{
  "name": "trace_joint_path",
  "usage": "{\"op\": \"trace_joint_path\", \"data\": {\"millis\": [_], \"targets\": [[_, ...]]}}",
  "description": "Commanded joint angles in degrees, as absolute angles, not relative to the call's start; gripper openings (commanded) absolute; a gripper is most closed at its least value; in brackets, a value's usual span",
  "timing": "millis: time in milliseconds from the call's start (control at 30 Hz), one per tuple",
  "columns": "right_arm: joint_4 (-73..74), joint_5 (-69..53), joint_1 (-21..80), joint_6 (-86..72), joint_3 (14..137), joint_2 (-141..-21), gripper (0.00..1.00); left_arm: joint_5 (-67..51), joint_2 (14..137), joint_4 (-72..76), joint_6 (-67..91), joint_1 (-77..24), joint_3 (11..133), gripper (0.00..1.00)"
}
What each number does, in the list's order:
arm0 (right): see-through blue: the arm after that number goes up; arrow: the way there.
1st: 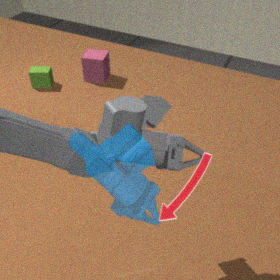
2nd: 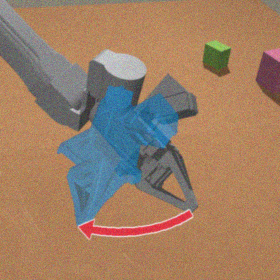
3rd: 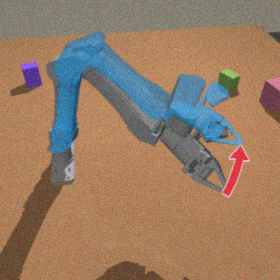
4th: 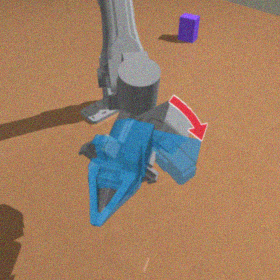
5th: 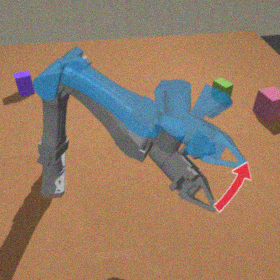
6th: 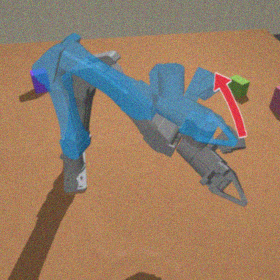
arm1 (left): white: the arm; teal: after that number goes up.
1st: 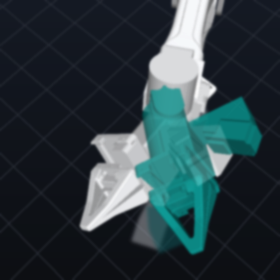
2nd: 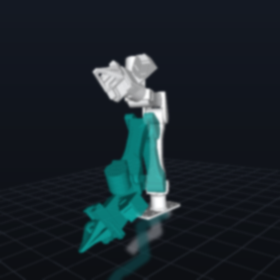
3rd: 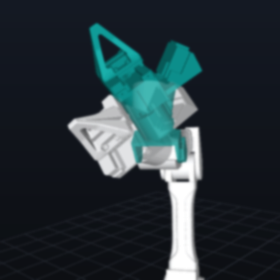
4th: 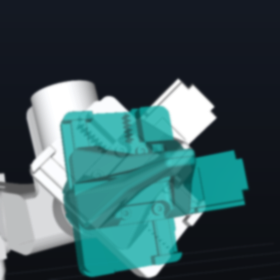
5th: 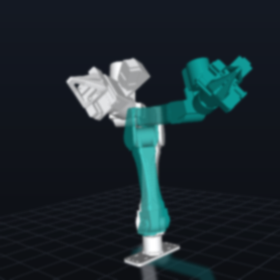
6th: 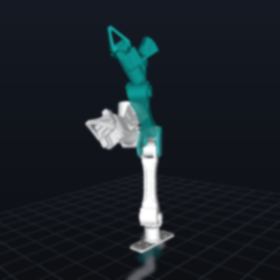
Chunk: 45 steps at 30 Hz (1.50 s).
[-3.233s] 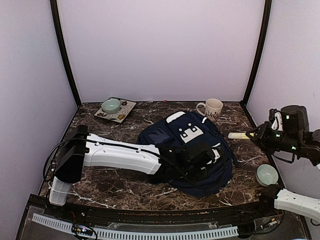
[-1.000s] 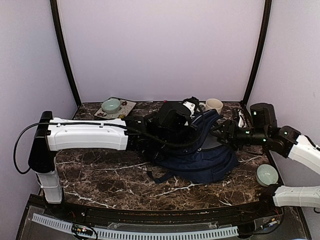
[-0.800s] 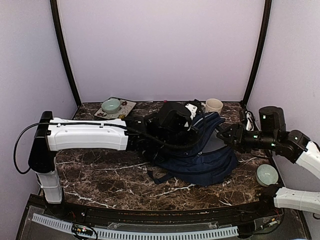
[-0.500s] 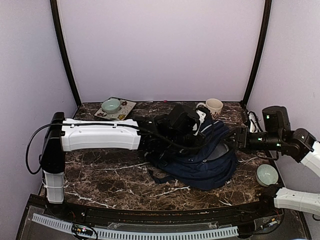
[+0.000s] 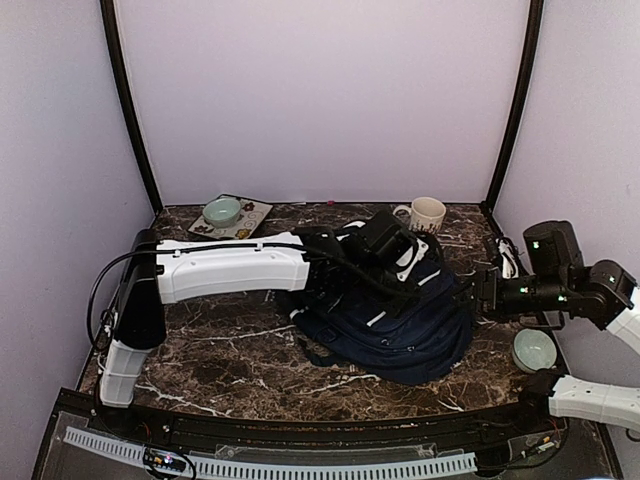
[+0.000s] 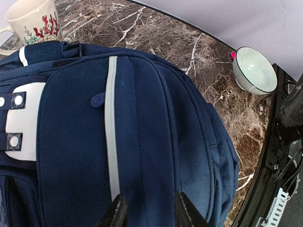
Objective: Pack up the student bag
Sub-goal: Set the student bag in the upper front pocket, then hold the upper front pocket of the student bag.
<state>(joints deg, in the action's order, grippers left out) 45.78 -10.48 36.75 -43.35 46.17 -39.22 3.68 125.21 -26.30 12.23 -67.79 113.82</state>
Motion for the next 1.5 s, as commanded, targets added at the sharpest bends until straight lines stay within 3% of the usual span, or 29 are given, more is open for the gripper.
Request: {"op": "trace_joint_path", "data": {"millis": [0, 200, 433, 733, 833, 1200, 1467], "targets": [[45.51, -10.49, 40.58, -47.56, 47.59, -41.43, 0.59, 4.38, 121.36, -32.27, 8.73, -66.25, 116.57, 0.38], [47.75, -0.53, 49.60, -55.76, 50.62, -45.97, 0.59, 5.77, 116.27, -34.17, -0.14, -65.76, 110.69, 0.46], [50.69, 7.14, 59.99, -69.94, 55.39, -53.90, 0.56, 3.63, 101.40, -26.97, 2.42, -63.62, 90.12, 0.51], [66.34, 11.92, 69.16, -63.06, 80.84, -82.51, 0.54, -2.10, 86.49, -19.07, 6.61, -63.37, 69.71, 0.52], [72.30, 15.24, 69.07, -66.92, 84.96, -86.65, 0.53, -5.57, 84.18, -12.44, 3.24, -63.43, 64.29, 0.56], [69.97, 16.71, 64.02, -81.67, 74.73, -69.65, 0.53, -4.40, 88.70, 9.02, -16.78, -66.27, 57.59, 0.61], [74.95, 19.28, 63.01, -84.78, 75.04, -60.40, 0.54, -13.80, 99.57, 8.92, -29.85, -66.32, 64.65, 0.57]]}}
